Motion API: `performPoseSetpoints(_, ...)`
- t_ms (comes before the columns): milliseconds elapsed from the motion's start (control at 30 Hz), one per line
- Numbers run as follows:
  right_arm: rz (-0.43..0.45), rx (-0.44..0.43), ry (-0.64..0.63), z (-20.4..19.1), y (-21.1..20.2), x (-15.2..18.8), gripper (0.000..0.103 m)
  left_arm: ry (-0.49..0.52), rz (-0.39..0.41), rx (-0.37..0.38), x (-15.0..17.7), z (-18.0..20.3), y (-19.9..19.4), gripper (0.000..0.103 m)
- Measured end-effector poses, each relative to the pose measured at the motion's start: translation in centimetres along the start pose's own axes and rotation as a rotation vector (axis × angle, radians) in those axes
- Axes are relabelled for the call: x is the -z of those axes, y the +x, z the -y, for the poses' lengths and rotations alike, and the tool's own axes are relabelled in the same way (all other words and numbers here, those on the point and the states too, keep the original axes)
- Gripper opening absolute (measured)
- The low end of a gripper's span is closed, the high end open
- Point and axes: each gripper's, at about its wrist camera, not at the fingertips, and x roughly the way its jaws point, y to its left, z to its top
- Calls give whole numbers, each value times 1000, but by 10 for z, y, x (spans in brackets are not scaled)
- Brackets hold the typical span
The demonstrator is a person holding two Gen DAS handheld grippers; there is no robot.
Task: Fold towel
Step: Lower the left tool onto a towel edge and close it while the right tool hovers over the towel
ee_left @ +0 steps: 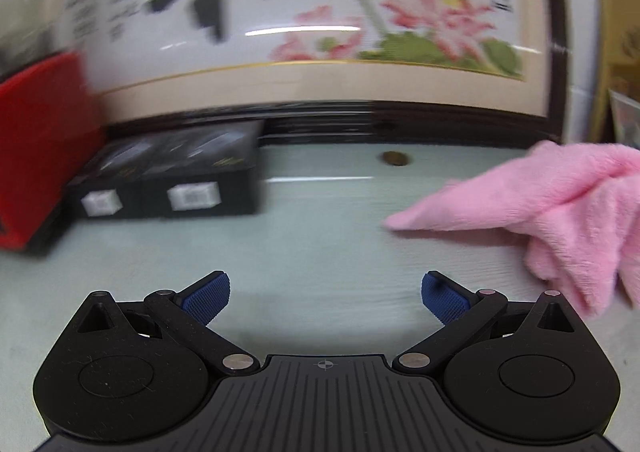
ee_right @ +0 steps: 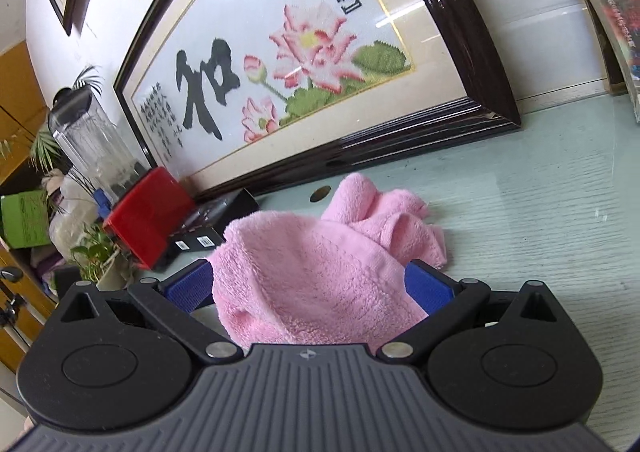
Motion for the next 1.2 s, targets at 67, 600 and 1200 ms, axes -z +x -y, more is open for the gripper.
performPoseSetpoints(67, 7, -2, 7, 2, -2, -1, 103, 6, -2, 58, -5, 2, 8, 103)
performPoseSetpoints(600, 10, 54, -16, -4, -4, -6, 103, -3, -16, 250, -27, 24, 52, 103)
performPoseSetpoints(1200, 17, 141, 17, 11, -4, -14, 103, 36, -21, 287, -25, 31, 52, 41)
